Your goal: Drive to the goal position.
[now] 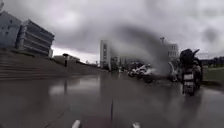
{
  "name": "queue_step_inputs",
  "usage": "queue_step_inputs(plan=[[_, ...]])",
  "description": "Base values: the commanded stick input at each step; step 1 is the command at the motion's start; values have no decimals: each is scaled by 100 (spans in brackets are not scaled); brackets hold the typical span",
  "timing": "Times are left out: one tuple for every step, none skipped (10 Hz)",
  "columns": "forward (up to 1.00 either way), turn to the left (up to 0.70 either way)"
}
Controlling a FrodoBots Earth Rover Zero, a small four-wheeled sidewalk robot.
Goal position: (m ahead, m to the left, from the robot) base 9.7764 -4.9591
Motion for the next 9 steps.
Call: queue_step_inputs(plan=[[70,0],[70,0],[70,-8],[70,-30],[70,-33],[70,-1],[70,0],[70,0],[70,0]])
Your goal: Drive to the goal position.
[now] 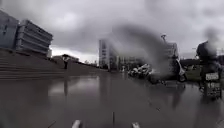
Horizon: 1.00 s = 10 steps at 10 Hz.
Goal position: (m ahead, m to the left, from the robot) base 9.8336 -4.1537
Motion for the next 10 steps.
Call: queue_step_inputs(plan=[[70,0],[70,0],[70,0],[70,0],[70,0],[70,0],[70,0],[70,0],[70,0],[70,0]])
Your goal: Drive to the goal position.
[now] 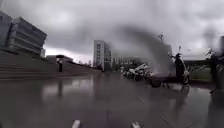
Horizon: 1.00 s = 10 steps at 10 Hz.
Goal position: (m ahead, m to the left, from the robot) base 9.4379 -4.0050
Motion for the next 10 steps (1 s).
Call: queue_step_inputs(plan=[[70,0],[70,0],[70,0],[70,0],[70,0],[70,0],[70,0],[70,0],[70,0],[70,0]])
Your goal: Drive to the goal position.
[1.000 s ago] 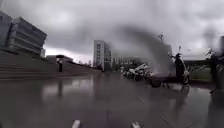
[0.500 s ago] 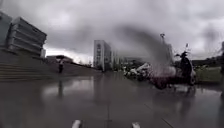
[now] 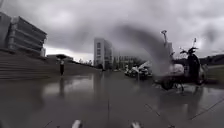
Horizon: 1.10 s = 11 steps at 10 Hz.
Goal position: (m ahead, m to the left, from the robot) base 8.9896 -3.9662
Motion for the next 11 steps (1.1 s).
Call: queue_step_inputs(plan=[[70,0],[70,0],[70,0],[70,0],[70,0],[70,0],[70,0],[70,0],[70,-2],[70,-12],[70,-28]])
